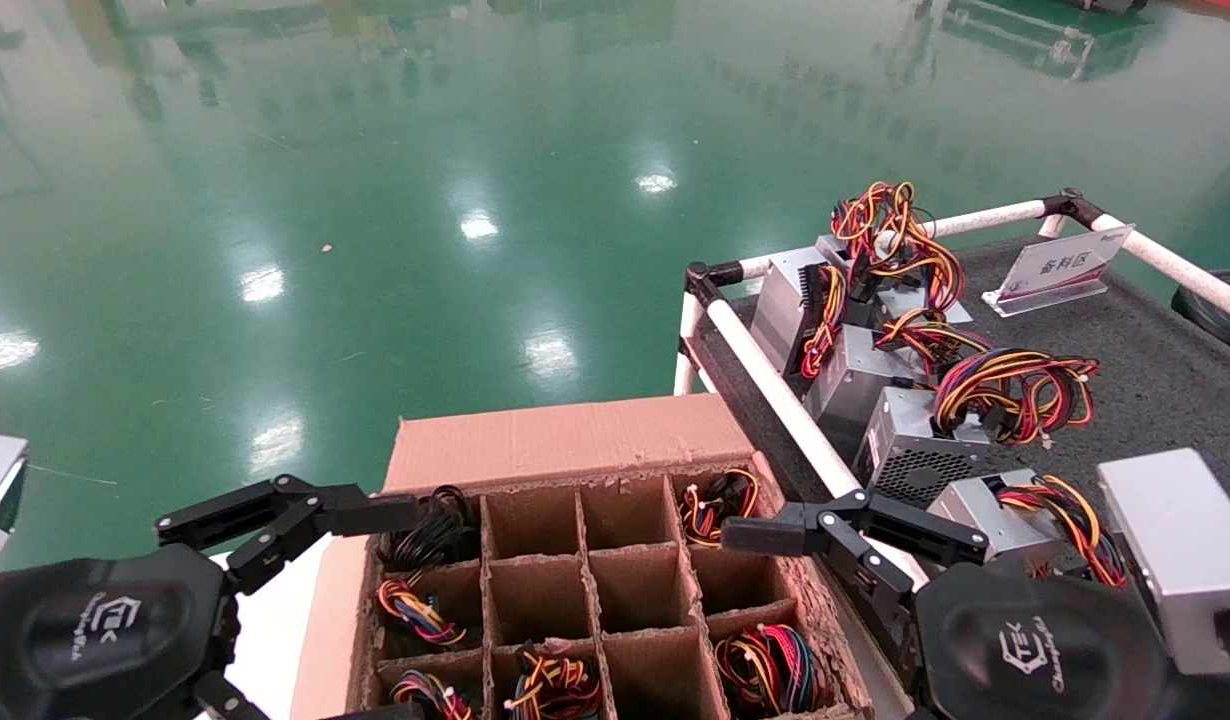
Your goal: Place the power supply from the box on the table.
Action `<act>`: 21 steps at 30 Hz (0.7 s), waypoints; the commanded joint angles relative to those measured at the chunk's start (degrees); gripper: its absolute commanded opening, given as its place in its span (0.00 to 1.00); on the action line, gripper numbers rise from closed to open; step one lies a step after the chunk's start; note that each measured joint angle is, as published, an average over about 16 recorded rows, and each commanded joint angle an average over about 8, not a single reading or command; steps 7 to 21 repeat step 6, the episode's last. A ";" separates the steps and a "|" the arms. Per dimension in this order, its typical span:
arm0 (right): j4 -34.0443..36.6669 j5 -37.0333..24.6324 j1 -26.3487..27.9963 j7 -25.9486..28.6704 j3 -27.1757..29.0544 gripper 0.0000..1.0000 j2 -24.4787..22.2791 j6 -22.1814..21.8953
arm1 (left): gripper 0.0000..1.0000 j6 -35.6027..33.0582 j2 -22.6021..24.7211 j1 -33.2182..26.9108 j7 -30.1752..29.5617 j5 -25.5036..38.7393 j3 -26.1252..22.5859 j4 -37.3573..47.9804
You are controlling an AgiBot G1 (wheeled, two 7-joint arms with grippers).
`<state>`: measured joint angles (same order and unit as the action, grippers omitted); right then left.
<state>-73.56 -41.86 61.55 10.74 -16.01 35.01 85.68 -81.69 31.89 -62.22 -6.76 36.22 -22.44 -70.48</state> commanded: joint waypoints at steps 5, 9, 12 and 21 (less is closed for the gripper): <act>0.02 -0.02 0.02 0.00 0.00 1.00 0.02 -0.02 | 1.00 0.00 0.00 0.00 0.00 0.00 0.00 0.00; 0.03 -0.02 0.02 0.00 0.00 1.00 0.02 -0.02 | 1.00 0.00 0.00 0.00 0.00 0.00 0.00 0.00; 0.03 -0.02 0.02 0.00 0.00 1.00 0.02 -0.02 | 1.00 0.00 0.00 0.00 0.00 0.00 0.00 0.00; 0.03 -0.02 0.02 0.00 0.00 1.00 0.02 -0.02 | 1.00 0.00 0.00 0.00 0.00 0.00 0.00 0.00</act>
